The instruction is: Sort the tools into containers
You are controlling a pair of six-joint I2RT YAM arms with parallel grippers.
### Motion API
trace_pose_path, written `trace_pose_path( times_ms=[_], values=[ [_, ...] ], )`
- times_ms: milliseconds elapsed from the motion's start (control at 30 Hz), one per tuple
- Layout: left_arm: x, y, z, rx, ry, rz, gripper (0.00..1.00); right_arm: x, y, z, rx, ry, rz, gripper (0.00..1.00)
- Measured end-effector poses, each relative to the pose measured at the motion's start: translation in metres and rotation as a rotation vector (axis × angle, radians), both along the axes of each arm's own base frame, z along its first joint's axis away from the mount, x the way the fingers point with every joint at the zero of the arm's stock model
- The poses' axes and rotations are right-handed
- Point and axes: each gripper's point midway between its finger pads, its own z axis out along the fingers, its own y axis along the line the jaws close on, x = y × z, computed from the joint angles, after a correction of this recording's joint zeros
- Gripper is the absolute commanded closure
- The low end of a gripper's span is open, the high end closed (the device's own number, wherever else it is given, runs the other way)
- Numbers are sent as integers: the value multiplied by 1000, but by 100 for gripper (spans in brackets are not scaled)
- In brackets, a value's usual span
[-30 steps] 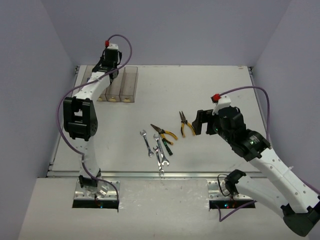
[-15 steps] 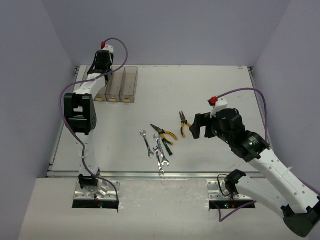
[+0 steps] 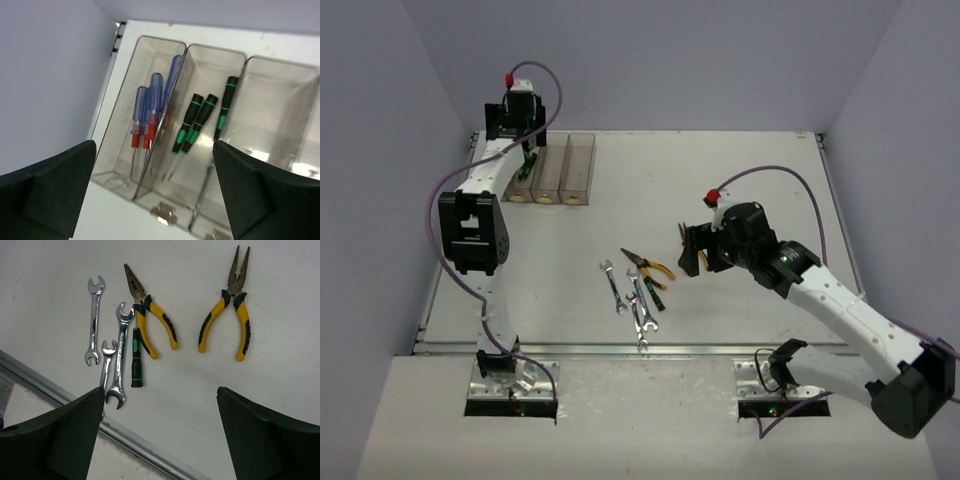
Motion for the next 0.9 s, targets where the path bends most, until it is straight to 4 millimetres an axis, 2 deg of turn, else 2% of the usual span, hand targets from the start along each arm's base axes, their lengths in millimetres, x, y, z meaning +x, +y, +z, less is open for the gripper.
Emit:
trace_pose_path(
  times_ms=[67,100,133,167,200,267,333,400,467,600,700,800,900],
  values=[
    [-16,-13,44,-49,-62,12,0,7,12,-9,-12,45,23,26],
    [-24,-23,73,-90,-121,10,0,11,18,-16,-27,66,31,26],
    [-37,-37,103,-168,-204,7,0,16,26,-26,-51,98,38,34],
    [-60,-50,131,-249,-279,-3,0,22,35,-35,-80,125,45,38],
    [-88,-65,156,-334,-343,-28,0,27,44,-46,-113,151,51,47],
    [-149,-96,199,-504,-480,-126,0,32,61,-65,-173,190,71,55],
    [-207,-114,217,-639,-616,-224,0,32,77,-83,-227,225,89,55],
    [-261,-122,212,-724,-688,-281,0,28,88,-97,-274,245,107,54],
    [-284,-127,195,-764,-693,-315,0,20,95,-106,-310,258,125,54],
    [-296,-139,118,-787,-470,-313,0,4,103,-116,-346,279,150,55],
    [-311,-144,67,-790,-304,-301,0,-2,98,-124,-360,294,142,60],
    [-327,-146,50,-787,-255,-313,0,-8,91,-138,-385,327,132,61],
    [-332,-148,52,-786,-263,-335,0,-16,85,-153,-408,367,127,60]
  ],
)
